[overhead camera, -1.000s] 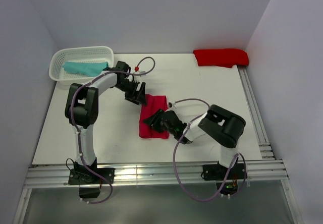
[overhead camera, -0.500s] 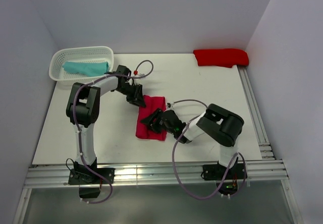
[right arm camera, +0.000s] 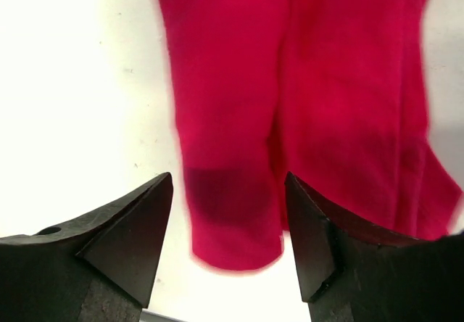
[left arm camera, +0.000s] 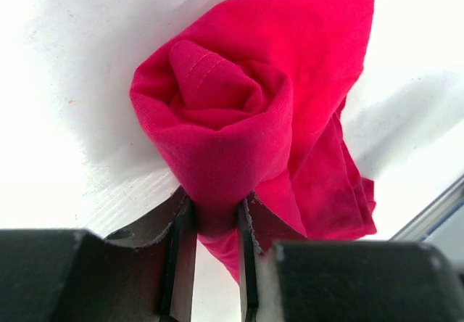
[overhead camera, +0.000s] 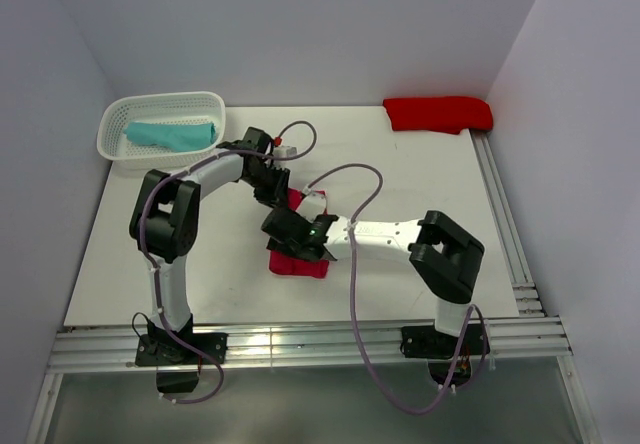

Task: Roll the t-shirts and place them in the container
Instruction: Roll the tshirt

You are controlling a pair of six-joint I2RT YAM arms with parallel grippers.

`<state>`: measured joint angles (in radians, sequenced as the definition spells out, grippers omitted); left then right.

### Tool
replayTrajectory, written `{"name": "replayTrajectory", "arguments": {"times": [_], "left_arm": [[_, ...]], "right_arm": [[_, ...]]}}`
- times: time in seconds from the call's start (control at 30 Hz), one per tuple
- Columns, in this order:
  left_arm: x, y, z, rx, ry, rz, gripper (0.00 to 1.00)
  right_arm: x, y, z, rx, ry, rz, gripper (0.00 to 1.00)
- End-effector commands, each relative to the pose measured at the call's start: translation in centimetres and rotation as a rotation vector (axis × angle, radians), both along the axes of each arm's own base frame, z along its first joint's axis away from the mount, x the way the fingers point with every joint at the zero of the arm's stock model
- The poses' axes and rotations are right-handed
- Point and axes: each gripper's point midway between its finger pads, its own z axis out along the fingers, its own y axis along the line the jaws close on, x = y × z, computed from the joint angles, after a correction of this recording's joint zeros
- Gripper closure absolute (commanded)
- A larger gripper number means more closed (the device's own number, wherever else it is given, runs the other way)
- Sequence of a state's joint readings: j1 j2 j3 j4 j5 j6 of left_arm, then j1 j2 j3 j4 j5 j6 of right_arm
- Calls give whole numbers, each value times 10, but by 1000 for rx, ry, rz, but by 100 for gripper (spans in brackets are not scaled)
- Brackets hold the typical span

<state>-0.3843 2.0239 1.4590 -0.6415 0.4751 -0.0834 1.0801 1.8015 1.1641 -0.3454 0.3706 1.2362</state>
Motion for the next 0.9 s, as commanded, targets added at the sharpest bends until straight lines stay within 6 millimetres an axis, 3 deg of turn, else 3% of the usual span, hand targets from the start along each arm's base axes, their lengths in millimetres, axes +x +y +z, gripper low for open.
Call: {"name": "replayTrajectory", "arguments": {"times": [0.0,0.23,0.53,0.7,0.87], "left_arm": [[12,19,-2,128,-81,24,84],[9,12,-4,144,-57,16,83],[8,5,-8,145,-24,17,84],[8,4,-8,142,-23,10,83],[9,2,-7,139,-25,1,70]], "right_arm": [[-1,-33,24,-273,-55,-25,29],[12,-11,34,-347,-107,8,35],[33,14,14,-489,-110,28,39],[27,9,-9,-543,-61,34,40],[13,-7,-29,-598,-1,31,40]]}}
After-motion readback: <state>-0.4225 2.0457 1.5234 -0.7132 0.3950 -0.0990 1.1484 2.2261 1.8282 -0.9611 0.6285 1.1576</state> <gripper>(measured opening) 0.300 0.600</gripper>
